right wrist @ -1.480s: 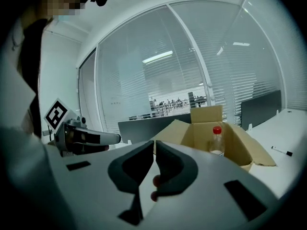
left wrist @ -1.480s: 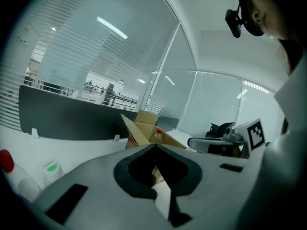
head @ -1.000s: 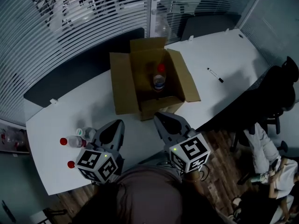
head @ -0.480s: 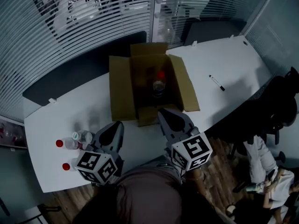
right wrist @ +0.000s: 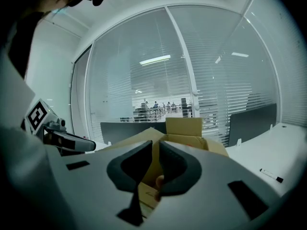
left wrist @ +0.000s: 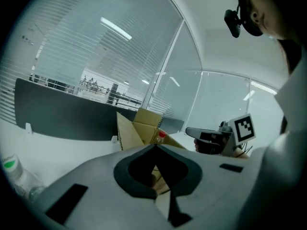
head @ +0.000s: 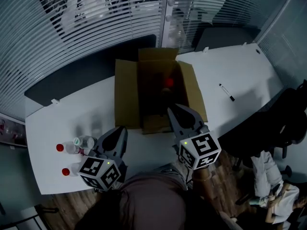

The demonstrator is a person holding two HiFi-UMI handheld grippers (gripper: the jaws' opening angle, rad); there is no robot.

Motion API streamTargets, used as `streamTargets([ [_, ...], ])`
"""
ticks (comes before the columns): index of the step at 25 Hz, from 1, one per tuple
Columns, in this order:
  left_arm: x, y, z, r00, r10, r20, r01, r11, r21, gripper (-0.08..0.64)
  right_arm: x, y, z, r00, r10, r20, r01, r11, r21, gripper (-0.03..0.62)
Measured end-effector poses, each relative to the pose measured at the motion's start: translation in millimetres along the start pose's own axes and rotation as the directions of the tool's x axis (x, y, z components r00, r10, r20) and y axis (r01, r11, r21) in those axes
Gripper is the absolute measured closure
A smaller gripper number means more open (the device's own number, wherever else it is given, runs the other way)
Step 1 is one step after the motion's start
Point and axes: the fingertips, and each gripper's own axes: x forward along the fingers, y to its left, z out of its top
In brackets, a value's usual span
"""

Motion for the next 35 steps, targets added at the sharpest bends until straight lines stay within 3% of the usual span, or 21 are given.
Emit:
streamTargets([
  [10, 4.2, 7.2, 4.7, 0.999, 0.038, 0.001, -0.038, 0.999, -0.018, 0.551, 26.9, -30.8, 8.7, 0.999, -0.026, -0.028, 0.025, 0.999, -0.031, 0.552],
  [19, 10.0, 12.5, -2.2, 0.999, 0.042, -0.011, -0.042, 0.999, -0.031, 0.551, 55.3, -51.9, 6.2, 0.994, -0.036, -0.103, 0.027, 0.996, -0.089, 0.494],
  [35, 19.1, 26.3, -7.5, 0.997, 0.072, -0.033, -0.073, 0.996, -0.045, 0.552, 104.4, -76.4, -32.5, 0.950, -0.061, -0.306, 0.035, 0.995, -0.088, 0.424],
])
